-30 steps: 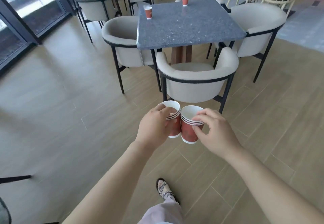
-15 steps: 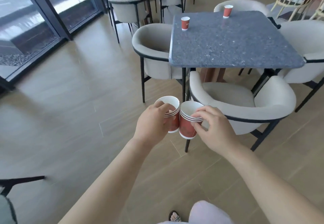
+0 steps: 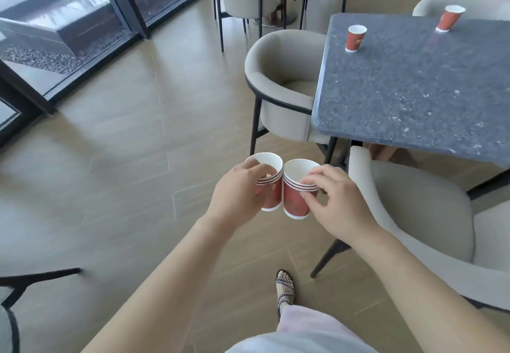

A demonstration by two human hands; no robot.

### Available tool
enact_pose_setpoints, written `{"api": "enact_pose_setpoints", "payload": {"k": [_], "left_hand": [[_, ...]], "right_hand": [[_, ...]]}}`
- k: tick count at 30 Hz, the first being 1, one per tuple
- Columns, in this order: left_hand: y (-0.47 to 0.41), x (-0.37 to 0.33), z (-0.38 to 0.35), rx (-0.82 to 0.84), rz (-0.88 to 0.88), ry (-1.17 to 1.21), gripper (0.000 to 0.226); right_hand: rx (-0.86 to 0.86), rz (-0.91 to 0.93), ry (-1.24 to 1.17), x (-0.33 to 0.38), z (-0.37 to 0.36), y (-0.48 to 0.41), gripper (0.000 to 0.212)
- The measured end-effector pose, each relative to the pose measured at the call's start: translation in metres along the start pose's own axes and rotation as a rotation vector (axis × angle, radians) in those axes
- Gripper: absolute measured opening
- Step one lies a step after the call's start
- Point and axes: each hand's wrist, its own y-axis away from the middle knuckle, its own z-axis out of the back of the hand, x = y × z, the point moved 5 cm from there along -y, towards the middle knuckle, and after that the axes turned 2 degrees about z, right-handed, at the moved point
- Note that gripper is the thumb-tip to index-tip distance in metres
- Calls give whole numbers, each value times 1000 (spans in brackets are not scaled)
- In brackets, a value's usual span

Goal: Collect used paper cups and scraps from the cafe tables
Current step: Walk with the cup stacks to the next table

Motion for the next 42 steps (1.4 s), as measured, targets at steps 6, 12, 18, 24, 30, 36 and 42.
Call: {"api": "enact_pose_setpoints", "payload": {"k": [6, 12, 18, 24, 30, 36, 42], "left_hand": [[-97, 34, 17, -34, 74, -48, 22], [-144, 87, 34, -103, 229, -9, 14], [-193, 146, 54, -185, 339, 12, 7], [-273, 217, 80, -241, 345, 53, 8], [-390, 267, 114, -218, 282, 67, 7], [-493, 293, 132, -149, 220, 33, 11], [-577, 327, 127, 3, 218, -46, 16]], "right_hand": [[66, 58, -49, -26, -18, -116, 13], [158, 129, -44, -29, -49, -200, 13], [247, 191, -67, -21, -95, -284, 14], [303, 263, -77, -15, -147, -393, 13], [203, 264, -38, -16, -170, -511, 12], [150, 184, -50, -28, -184, -599, 12], [191, 129, -52, -50, -212, -673, 13]]}}
